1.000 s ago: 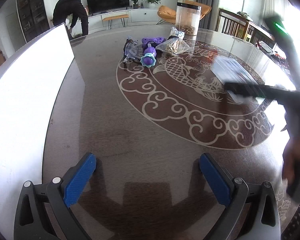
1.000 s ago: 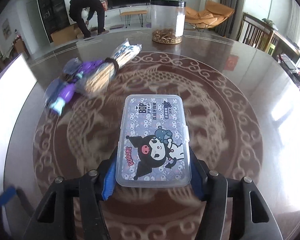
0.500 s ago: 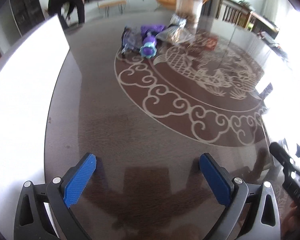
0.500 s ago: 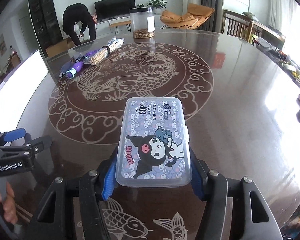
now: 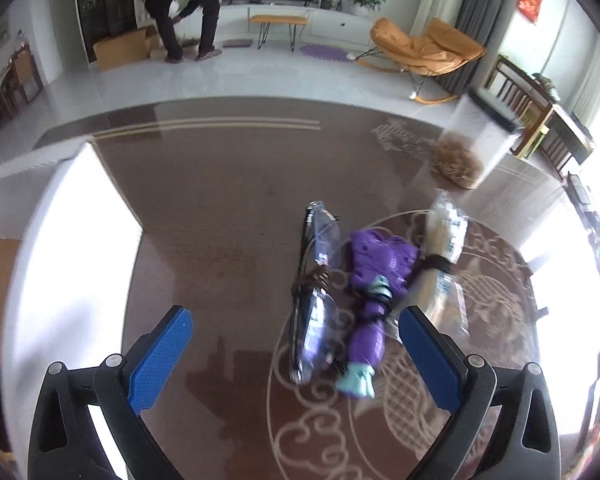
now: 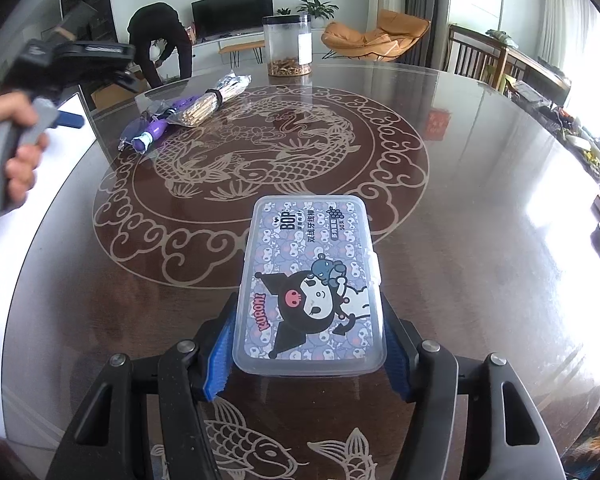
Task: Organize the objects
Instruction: 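Close the left tool on the clear glasses while the right tool holds the Kuromi box, then lift the glasses with the left tool while the right tool lifts the Kuromi box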
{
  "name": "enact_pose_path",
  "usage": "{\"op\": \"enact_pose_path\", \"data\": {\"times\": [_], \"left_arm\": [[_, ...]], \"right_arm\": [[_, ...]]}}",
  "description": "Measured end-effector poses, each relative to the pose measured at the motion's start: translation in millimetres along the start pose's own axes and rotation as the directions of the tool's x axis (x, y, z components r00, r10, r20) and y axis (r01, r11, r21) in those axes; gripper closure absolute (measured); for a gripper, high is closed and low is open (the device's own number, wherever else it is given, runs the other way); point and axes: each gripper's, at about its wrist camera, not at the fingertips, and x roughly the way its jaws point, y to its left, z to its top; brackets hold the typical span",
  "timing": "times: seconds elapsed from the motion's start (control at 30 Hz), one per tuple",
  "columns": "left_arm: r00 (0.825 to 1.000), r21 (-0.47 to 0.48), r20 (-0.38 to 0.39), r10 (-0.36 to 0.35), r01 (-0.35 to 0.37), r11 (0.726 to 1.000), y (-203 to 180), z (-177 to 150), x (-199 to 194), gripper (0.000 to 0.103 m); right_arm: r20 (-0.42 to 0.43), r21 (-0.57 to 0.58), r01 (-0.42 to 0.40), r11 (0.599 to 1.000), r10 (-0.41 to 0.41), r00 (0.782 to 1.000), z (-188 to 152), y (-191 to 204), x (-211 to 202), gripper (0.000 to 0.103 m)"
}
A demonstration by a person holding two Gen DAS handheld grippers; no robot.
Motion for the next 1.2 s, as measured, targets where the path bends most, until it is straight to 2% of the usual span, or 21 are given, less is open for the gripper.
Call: {"op": "enact_pose_path", "data": {"times": [0.07,0.13,0.23,0.27,0.3,0.37,0.43,0.63,0.83,1.03,1.2], "left_arm": [[0.999,-0.010,-0.025,0.023,-0.024,1.000,1.7,5.7,20.8,0.009],[0.998,-0.012,-0.041,0.044,-0.045,0.999,3.3,12.5,38.5,0.010],[0.996,0.008,-0.052,0.072,-0.072,0.997,1.2,12.0,52.3,0.021],[0.995,0.035,-0.032,0.093,-0.091,0.995,-2.4,11.6,52.3,0.032],[0.995,0.053,-0.018,0.100,-0.099,0.994,-4.9,11.0,51.8,0.038],[0.996,0.073,0.014,0.089,-0.089,0.993,-6.9,7.2,48.6,0.065],[0.996,0.076,0.038,0.086,-0.089,0.993,-5.0,1.0,45.0,0.074],[0.991,0.058,0.079,0.111,-0.116,0.992,2.7,-34.8,27.7,0.076],[0.989,-0.002,0.067,0.133,-0.133,0.991,6.9,-95.9,-4.2,0.076],[0.990,0.086,0.096,0.104,-0.113,0.990,-0.3,-173.9,-41.4,0.076],[0.993,0.157,0.100,0.067,-0.082,0.984,-7.2,-218.3,-66.1,0.075]], "right_arm": [[0.000,-0.005,0.004,1.000,-0.004,1.000,-0.1,0.9,0.3,0.039],[0.001,-0.009,0.007,1.000,-0.007,1.000,-0.1,1.9,0.4,0.039],[0.002,-0.009,0.005,1.000,-0.005,1.000,0.4,2.8,1.3,0.039],[0.002,-0.009,0.005,1.000,-0.005,1.000,0.5,2.8,1.2,0.038],[0.003,-0.010,0.004,1.000,-0.004,1.000,0.7,2.9,1.5,0.038],[0.003,-0.009,0.005,1.000,-0.005,1.000,0.4,3.6,2.0,0.037],[0.004,-0.010,0.004,1.000,-0.004,1.000,0.6,3.4,2.2,0.037],[0.004,-0.009,0.004,1.000,-0.004,1.000,0.4,3.7,2.5,0.037],[0.004,-0.005,-0.001,1.000,0.001,1.000,0.7,4.0,3.5,0.037],[0.005,-0.004,-0.002,1.000,0.002,1.000,0.8,5.0,3.8,0.037],[0.004,-0.012,0.005,1.000,-0.005,1.000,0.0,6.8,3.9,0.037]]}}
